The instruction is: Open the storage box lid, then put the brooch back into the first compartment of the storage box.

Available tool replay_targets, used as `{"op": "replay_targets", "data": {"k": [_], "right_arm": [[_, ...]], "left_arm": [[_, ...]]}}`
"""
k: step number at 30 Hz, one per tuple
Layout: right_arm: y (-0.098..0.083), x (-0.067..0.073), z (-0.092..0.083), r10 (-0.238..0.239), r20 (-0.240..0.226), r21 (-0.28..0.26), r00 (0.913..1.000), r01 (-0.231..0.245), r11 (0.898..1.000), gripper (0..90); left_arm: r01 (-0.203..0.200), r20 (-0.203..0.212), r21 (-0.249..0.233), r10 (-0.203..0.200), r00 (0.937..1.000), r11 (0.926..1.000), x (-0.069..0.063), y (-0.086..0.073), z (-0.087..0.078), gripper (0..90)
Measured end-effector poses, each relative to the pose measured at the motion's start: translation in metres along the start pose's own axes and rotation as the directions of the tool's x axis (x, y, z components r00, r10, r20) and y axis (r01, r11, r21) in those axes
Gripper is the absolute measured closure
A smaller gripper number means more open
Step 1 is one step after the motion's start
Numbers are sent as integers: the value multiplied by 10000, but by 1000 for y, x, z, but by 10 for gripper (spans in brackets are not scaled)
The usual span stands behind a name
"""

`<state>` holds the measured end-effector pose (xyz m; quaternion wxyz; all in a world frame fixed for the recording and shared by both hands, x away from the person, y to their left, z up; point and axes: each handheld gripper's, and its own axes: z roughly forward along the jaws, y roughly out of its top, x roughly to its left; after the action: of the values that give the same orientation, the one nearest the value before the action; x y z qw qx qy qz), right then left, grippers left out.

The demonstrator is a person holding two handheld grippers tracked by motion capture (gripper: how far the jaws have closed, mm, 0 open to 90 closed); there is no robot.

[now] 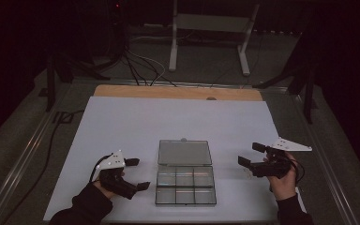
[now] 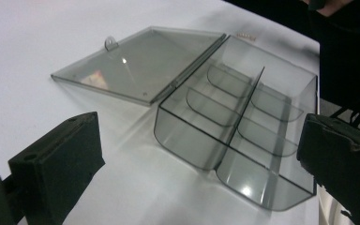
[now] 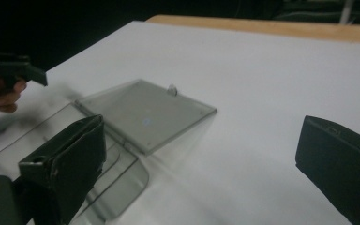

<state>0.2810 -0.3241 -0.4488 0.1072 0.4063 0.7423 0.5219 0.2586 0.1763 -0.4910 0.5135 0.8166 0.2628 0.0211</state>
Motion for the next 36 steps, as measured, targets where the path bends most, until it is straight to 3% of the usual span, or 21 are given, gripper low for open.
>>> {"op": "replay_targets", "data": {"k": [10, 19, 21, 25, 32, 36], "right_arm": [[-18, -7, -6, 155, -41, 333, 9999, -154, 9993, 22], [-32, -9, -2, 17, 98, 761, 10000, -25, 9971, 22], [-34, -10, -2, 244, 47, 899, 9997, -247, 9956, 22], [-37, -11, -1, 297, 395, 1233, 9988, -344, 9918, 24], [-41, -15, 0, 466, 1256, 1440, 9910, -647, 9875, 151], [-43, -15, 0, -13, 1743, 1820, 9847, -309, 9828, 244]], "left_arm": [[123, -30, -119, -123, 9999, 9999, 2, -5, -3, 14], [102, -64, -165, -103, 9999, 9998, 2, -6, -4, 14], [102, -97, -140, -104, 9999, 9998, 2, -6, -4, 14], [92, -99, -135, -94, 9999, 9999, 2, -7, -4, 14], [125, -48, -81, -126, 9999, 9999, 2, -7, -2, 15], [133, -33, -113, -133, 9999, 9998, 1, -8, -2, 14]]}}
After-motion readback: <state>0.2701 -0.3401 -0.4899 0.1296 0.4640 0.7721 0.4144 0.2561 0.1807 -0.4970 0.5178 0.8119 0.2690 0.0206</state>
